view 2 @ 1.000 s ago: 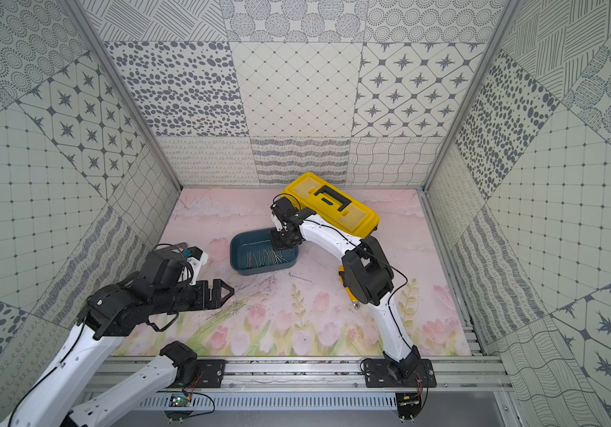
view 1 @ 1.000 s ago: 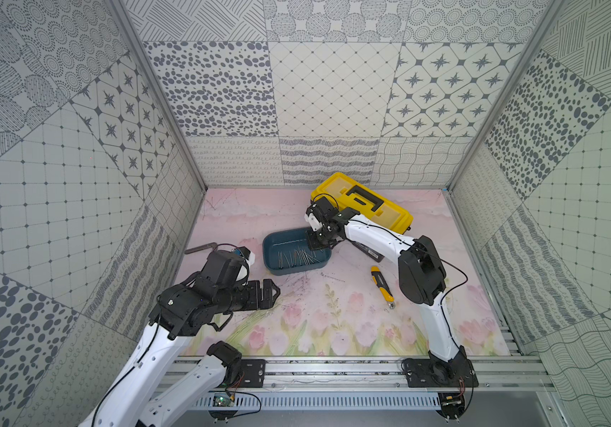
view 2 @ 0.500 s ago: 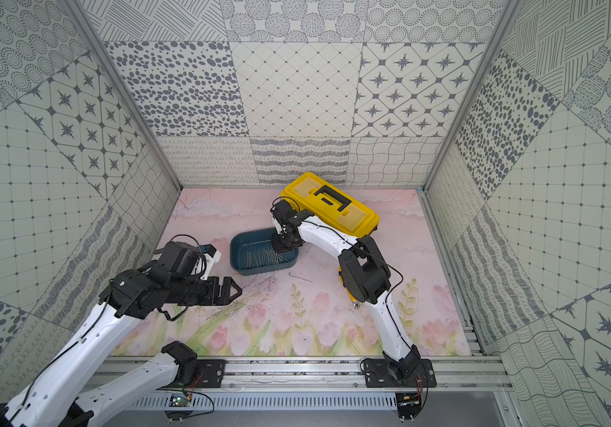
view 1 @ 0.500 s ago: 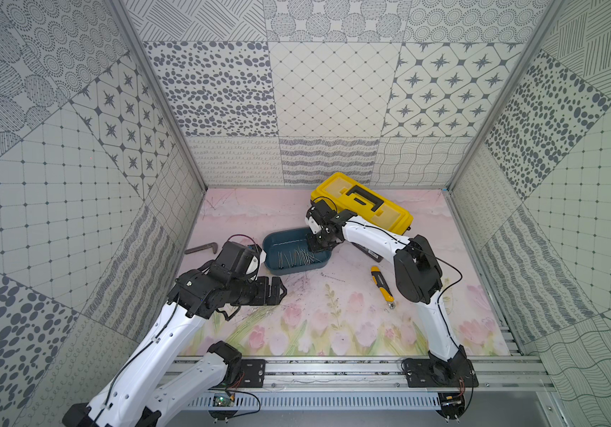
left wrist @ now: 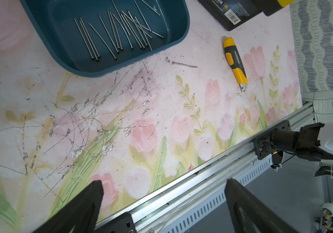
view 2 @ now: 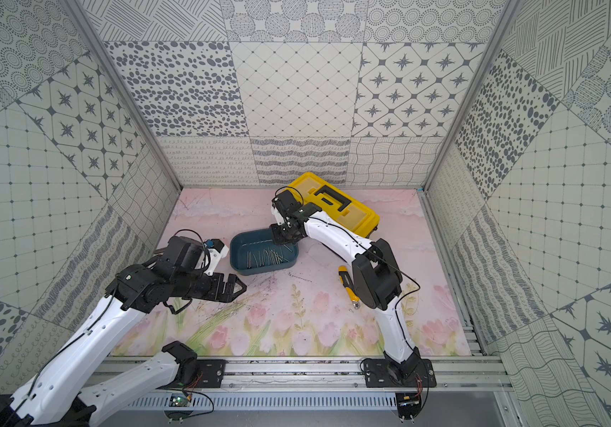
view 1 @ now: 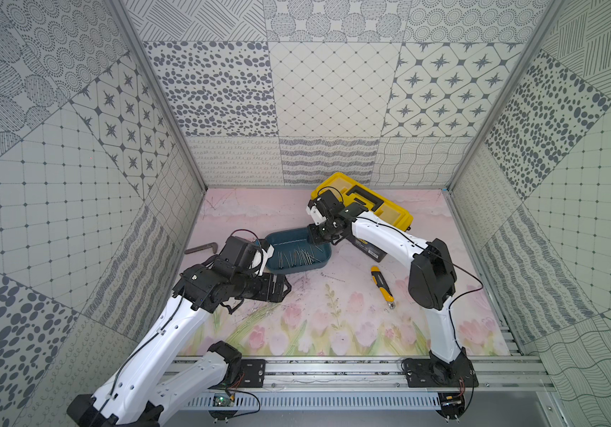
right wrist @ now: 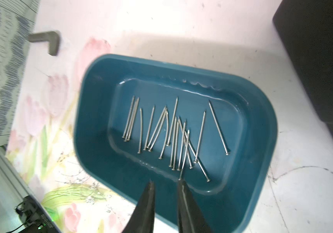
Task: Put the nails on the desktop into the storage box
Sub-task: Place the nail in the storage box, then pick up the nail from the center of the board.
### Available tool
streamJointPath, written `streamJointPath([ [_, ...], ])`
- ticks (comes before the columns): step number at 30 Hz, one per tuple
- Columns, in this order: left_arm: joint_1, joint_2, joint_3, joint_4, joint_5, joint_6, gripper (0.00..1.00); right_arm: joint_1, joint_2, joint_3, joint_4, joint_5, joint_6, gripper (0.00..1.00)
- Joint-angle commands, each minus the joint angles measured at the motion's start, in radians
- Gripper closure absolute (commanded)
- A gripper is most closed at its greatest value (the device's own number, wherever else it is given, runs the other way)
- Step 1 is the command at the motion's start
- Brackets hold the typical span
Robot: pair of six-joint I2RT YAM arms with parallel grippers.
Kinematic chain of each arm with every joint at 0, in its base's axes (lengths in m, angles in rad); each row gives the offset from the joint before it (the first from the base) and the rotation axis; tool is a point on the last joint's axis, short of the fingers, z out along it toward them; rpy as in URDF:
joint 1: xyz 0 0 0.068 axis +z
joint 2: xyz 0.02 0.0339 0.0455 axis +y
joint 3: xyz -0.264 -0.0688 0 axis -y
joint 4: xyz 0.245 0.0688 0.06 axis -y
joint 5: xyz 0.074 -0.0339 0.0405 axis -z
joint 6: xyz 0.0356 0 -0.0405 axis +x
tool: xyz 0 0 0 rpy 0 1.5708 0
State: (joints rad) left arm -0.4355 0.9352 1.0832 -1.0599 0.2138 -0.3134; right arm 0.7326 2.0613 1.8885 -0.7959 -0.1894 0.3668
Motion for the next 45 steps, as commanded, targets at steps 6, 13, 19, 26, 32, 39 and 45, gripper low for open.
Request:
streamJointPath([
  [6,-0.021,0.071,0.028,0.11,0.128,0.319,0.0,-0.01,-0.318,-0.18,0.025,0.048,0.017,0.73],
  [13,-0.118,0.178,0.05,0.162,0.104,0.48,0.01,-0.053,-0.61,-0.447,0.03,0.117,0.011,0.69],
  [19,-0.224,0.331,0.099,0.193,0.078,0.714,0.0,-0.109,-0.852,-0.648,0.028,0.101,0.028,0.64],
  [26,-0.271,0.455,0.114,0.25,0.125,1.024,0.0,-0.15,-1.082,-0.845,0.027,0.02,0.108,0.3],
  [32,-0.291,0.526,0.075,0.358,0.117,1.228,0.0,-0.153,-1.234,-0.938,0.026,0.017,0.199,0.12],
  [39,-0.335,0.614,0.079,0.411,0.058,1.485,0.0,-0.153,-1.271,-0.941,-0.007,0.022,0.229,0.03],
  [45,-0.335,0.719,0.129,0.417,0.088,1.598,0.04,-0.153,-1.272,-0.925,-0.019,0.009,0.227,0.03],
])
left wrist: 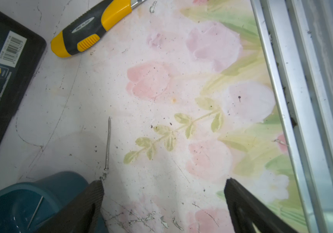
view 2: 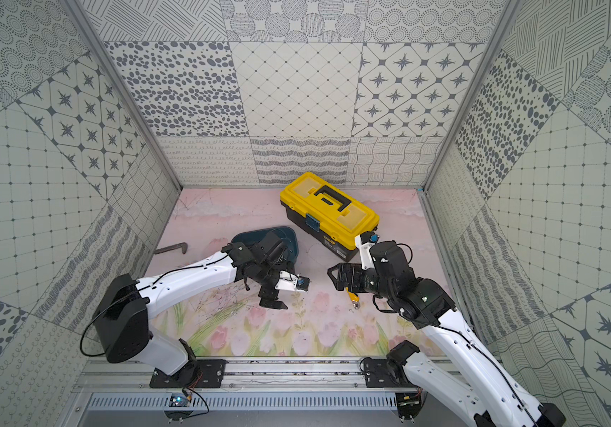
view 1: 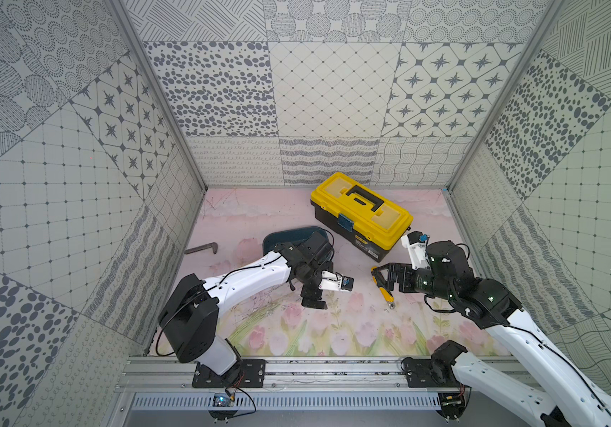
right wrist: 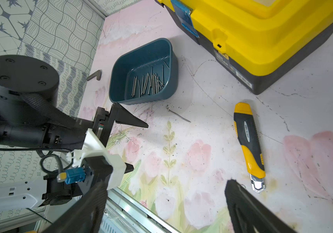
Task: Put the nails on the desktop into the storage box
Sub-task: Pick up the nail from the center of the board.
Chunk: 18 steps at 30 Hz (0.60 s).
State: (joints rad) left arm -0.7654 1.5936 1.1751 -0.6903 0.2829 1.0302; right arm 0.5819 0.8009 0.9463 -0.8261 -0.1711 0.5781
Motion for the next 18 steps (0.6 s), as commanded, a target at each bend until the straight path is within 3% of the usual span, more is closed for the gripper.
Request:
streamJointPath([
  [1,-0.007,0.078,0.046,0.042,0.021,0.262,0.07,-0.003,-0.015,0.02,0.012,-0.013,0.02,0.03],
  [18,0.002,0.337,0.195,0.004,-0.002,0.24,0.25,-0.001,-0.091,-0.021,0.013,-0.023,0.061,0.03],
])
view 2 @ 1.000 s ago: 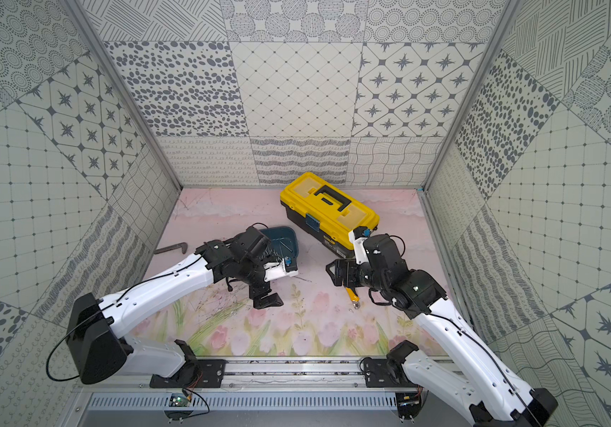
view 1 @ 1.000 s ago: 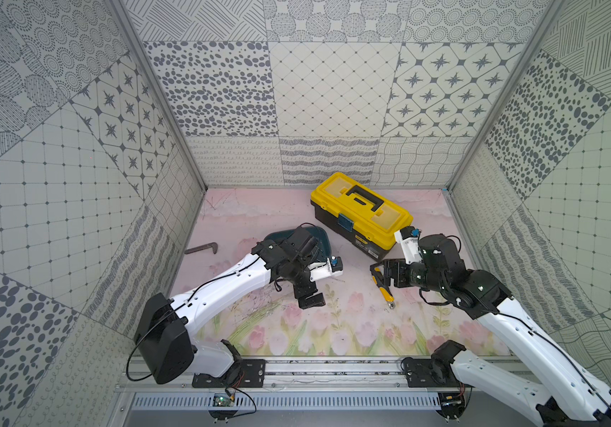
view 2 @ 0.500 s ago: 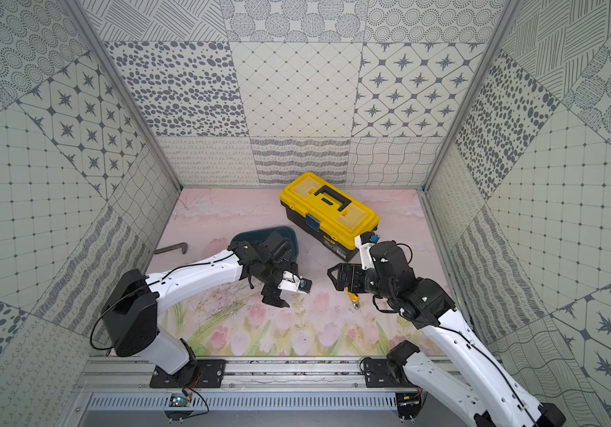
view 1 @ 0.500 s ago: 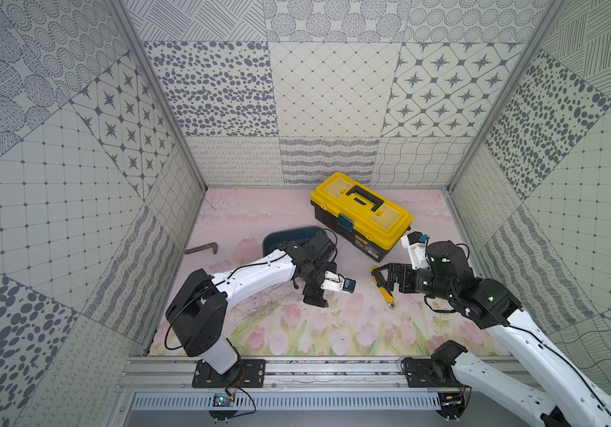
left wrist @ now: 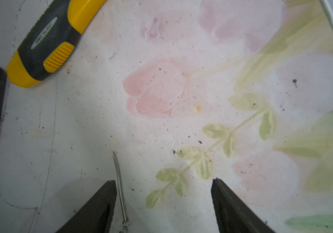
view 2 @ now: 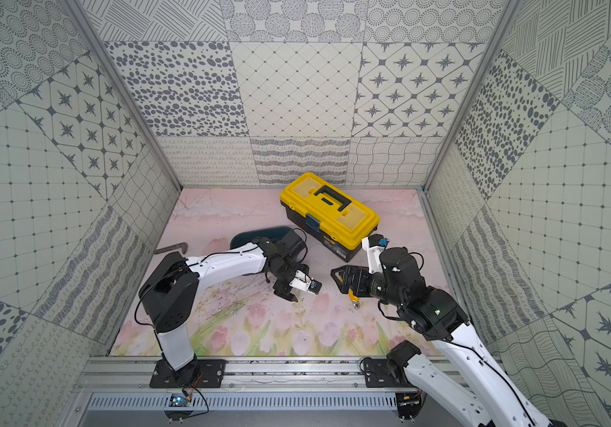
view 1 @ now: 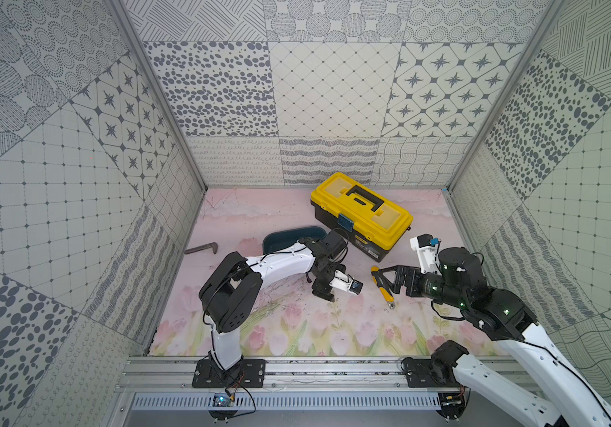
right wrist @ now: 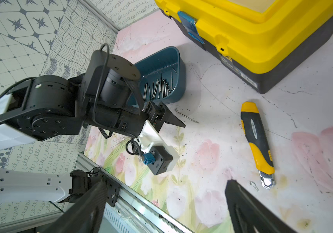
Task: Put the nails on the desktop into the storage box
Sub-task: Pick up the nail from the center of the board.
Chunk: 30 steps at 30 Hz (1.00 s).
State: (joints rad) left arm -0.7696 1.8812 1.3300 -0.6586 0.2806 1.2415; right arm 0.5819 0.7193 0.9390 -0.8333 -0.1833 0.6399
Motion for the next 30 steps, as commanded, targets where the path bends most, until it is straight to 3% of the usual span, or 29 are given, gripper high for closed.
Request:
streamJointPath([
  [1,0.009,0.062,0.049,-0.029,-0.005,0.028,0.27,-0.001,-0.012,-0.017,0.022,-0.016,0.004,0.03],
  [19,0.07,0.176,0.124,-0.078,-0.011,0.07,0.32,-0.001,-0.04,-0.073,0.089,-0.013,0.053,0.03],
  [30,0.081,0.218,0.151,-0.098,0.018,0.067,0.37,-0.001,-0.131,-0.136,0.135,0.007,0.147,0.03],
])
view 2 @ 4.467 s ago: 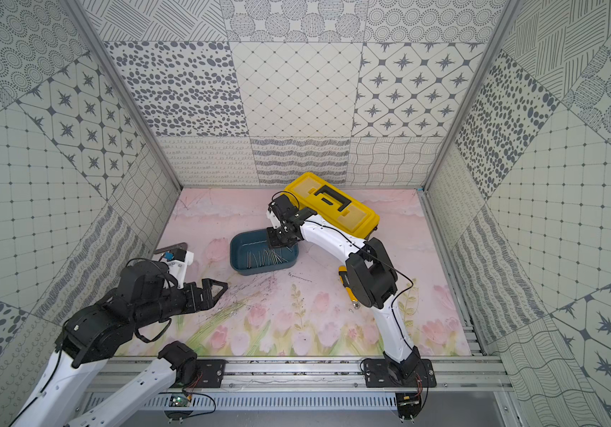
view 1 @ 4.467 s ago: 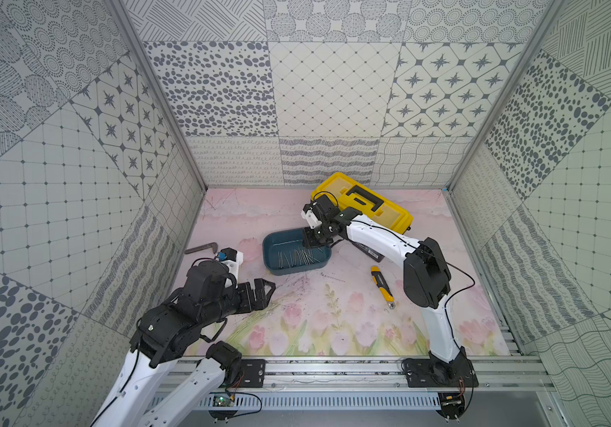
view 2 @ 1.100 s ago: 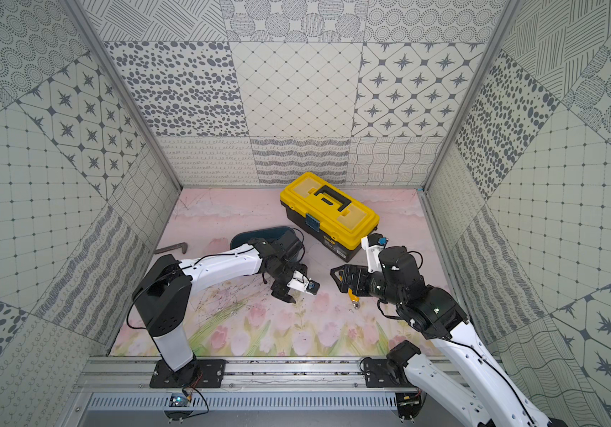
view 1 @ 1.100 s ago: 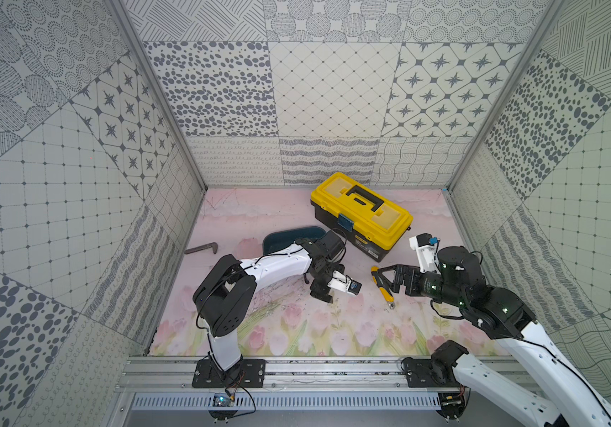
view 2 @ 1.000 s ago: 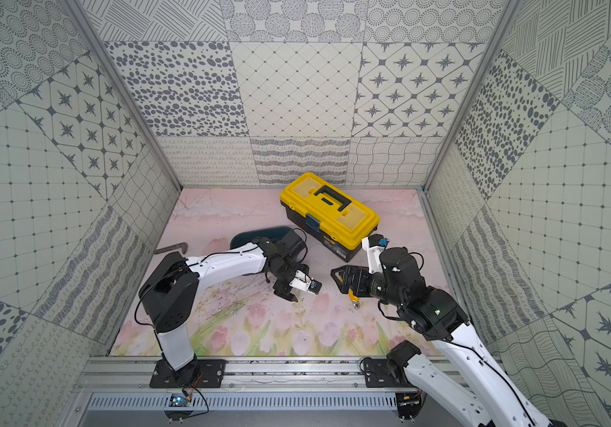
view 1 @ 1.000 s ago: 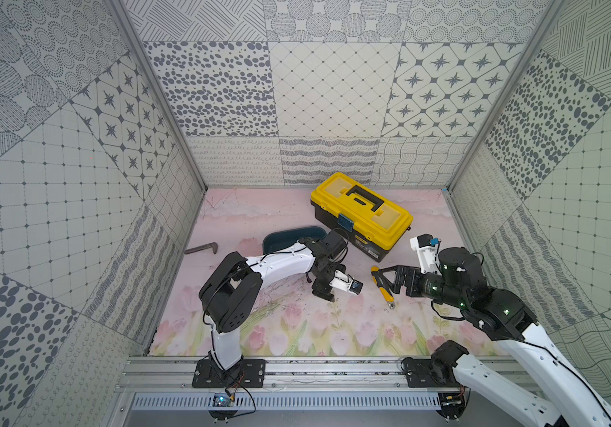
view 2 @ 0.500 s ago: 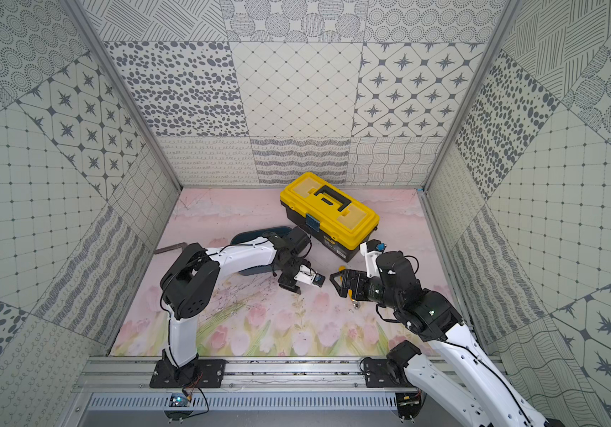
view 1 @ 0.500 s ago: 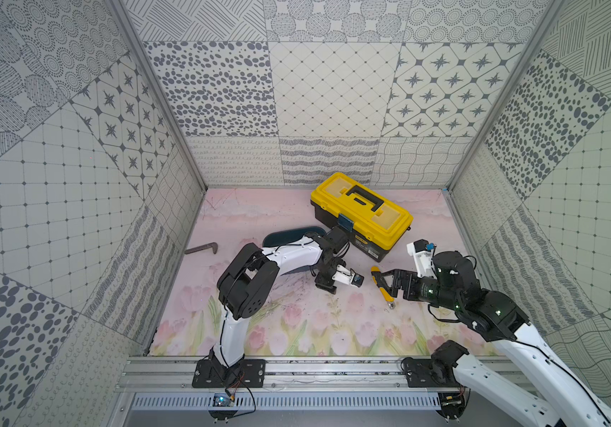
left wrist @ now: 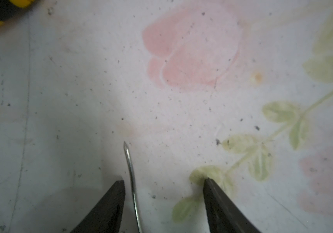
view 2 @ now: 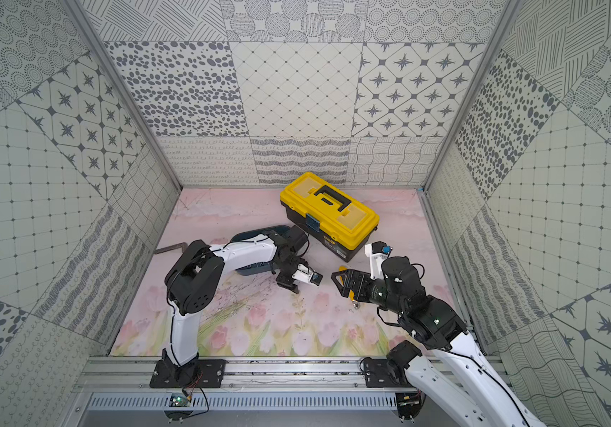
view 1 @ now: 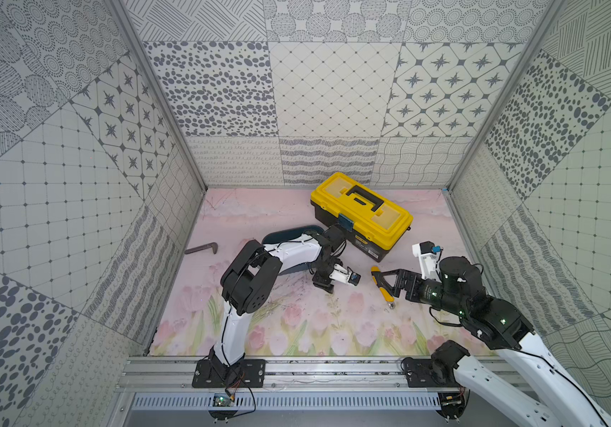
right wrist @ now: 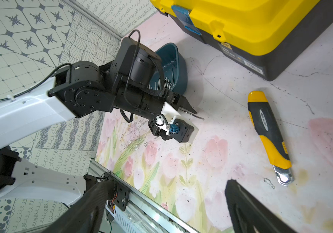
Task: Put the nails on the desktop into the storage box
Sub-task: Pick up the nail from the center of the board.
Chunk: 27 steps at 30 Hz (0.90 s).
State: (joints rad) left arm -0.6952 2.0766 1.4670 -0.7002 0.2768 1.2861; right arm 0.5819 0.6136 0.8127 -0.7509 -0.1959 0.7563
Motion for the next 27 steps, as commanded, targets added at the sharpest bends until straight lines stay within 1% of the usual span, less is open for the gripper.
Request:
streamJointPath([
  [1,0.006,0.021,0.012,-0.069,0.026,0.033,0.37,-0.001,-0.038,-0.012,0.052,0.025,0.039,0.03],
  [5,0.006,0.01,-0.012,-0.1,0.026,0.053,0.42,-0.001,-0.085,-0.018,0.052,0.06,0.059,0.03],
  [9,-0.002,0.002,-0.045,-0.105,0.021,0.046,0.5,-0.002,-0.106,-0.019,0.052,0.087,0.043,0.03],
  [16,-0.008,-0.016,-0.1,-0.103,-0.006,0.025,0.68,-0.001,-0.1,-0.012,0.05,0.089,0.034,0.03],
  [17,-0.01,-0.02,-0.108,-0.096,-0.017,0.027,0.73,-0.001,-0.101,-0.009,0.05,0.091,0.032,0.03],
  [19,-0.013,-0.025,-0.124,-0.08,-0.048,0.028,0.87,-0.001,-0.103,-0.001,0.05,0.097,0.03,0.03],
  [20,-0.014,-0.029,-0.133,-0.072,-0.064,0.03,1.0,-0.001,-0.103,0.003,0.05,0.101,0.03,0.03],
  [24,-0.024,-0.047,-0.175,-0.033,-0.131,0.024,1.0,-0.001,-0.1,0.024,0.05,0.108,0.031,0.03],
  [27,-0.024,-0.061,-0.186,-0.046,-0.117,0.002,1.0,-0.001,-0.098,0.035,0.05,0.114,0.036,0.03],
])
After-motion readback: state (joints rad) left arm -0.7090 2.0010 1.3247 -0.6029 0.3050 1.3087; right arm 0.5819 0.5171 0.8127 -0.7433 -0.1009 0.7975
